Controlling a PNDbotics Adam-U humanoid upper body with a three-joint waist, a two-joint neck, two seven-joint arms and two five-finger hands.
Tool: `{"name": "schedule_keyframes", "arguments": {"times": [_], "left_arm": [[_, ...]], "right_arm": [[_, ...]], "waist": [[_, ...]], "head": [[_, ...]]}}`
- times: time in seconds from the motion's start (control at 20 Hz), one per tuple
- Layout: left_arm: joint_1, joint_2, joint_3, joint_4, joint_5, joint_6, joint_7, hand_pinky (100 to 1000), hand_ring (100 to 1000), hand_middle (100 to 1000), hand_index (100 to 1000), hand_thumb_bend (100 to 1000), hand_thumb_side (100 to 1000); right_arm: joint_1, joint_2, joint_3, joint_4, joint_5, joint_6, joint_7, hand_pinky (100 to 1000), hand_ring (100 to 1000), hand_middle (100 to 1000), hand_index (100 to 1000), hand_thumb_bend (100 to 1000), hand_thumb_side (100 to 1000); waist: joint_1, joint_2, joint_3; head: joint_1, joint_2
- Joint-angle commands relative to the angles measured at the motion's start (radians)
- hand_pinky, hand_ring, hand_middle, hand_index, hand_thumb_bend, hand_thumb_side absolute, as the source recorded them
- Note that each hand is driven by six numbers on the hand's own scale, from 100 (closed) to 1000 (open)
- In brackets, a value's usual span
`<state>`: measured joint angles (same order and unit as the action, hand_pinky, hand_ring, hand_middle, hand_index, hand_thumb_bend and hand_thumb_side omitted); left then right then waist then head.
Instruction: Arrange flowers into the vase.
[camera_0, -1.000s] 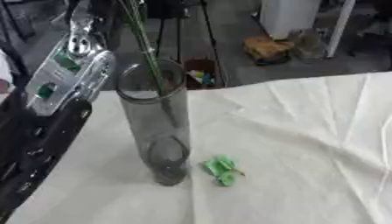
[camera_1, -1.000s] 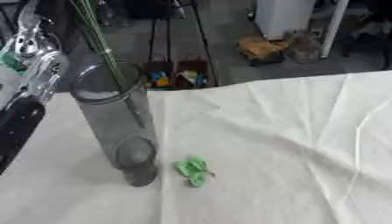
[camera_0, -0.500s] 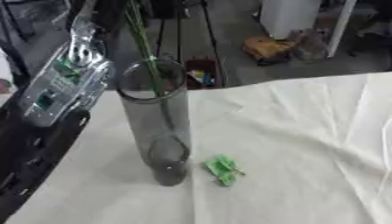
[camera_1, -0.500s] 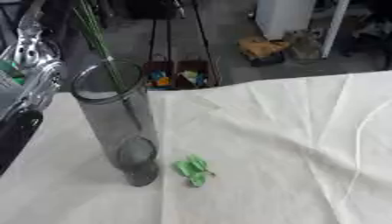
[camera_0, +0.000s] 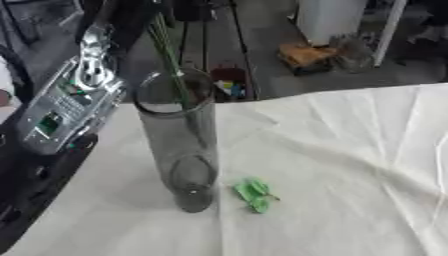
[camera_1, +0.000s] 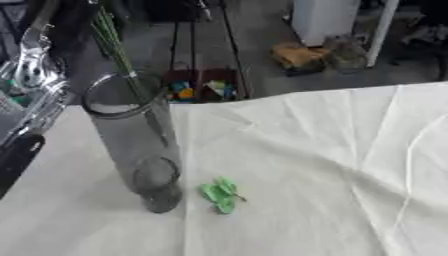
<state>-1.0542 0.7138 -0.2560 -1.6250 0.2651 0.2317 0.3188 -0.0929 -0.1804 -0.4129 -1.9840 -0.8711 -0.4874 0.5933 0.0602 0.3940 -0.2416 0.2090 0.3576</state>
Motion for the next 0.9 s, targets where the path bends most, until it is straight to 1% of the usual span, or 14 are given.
{"name": "schedule_keyframes", "arguments": {"times": [0.05, 0.3, 0.45, 0.6, 0.7, 0.9], "left_arm": [[-0.01, 0.034, 0.004, -0.011, -0.009, 0.008, 0.0, 292, 371, 356, 345, 100, 719], [0.0, 0.036, 0.0, -0.01, -0.015, 0.019, -0.003, 295, 375, 360, 353, 100, 717], [0.006, 0.044, -0.002, -0.011, -0.035, 0.036, -0.002, 295, 376, 360, 353, 100, 660], [0.013, 0.06, -0.008, -0.025, -0.075, 0.053, -0.013, 298, 380, 365, 362, 100, 628], [0.02, 0.071, -0.011, -0.037, -0.105, 0.065, -0.028, 304, 390, 377, 382, 100, 590], [0.033, 0.091, -0.011, -0.064, -0.17, 0.083, -0.059, 313, 404, 393, 414, 100, 551]], "right_arm": [[-0.003, -0.013, -0.007, -0.016, 0.002, 0.002, -0.003, 914, 735, 474, 778, 100, 859], [-0.003, -0.013, -0.007, -0.016, 0.003, 0.004, -0.005, 916, 735, 474, 778, 100, 860], [-0.002, -0.012, -0.007, -0.016, 0.005, 0.007, -0.006, 917, 736, 473, 778, 100, 861], [-0.001, -0.012, -0.008, -0.016, 0.008, 0.008, -0.007, 918, 736, 472, 778, 100, 862], [-0.001, -0.011, -0.008, -0.016, 0.009, 0.008, -0.008, 918, 736, 472, 779, 100, 862], [0.001, -0.011, -0.009, -0.016, 0.012, 0.009, -0.009, 919, 737, 472, 779, 100, 862]], "waist": [[-0.007, -0.023, 0.0], [-0.007, -0.023, 0.001], [-0.007, -0.024, 0.001], [-0.007, -0.025, 0.002], [-0.006, -0.025, 0.003], [-0.006, -0.027, 0.005]], "head": [[-0.002, -0.013], [-0.004, -0.012], [-0.006, -0.011], [-0.008, -0.011], [-0.009, -0.01], [-0.011, -0.009]]}}
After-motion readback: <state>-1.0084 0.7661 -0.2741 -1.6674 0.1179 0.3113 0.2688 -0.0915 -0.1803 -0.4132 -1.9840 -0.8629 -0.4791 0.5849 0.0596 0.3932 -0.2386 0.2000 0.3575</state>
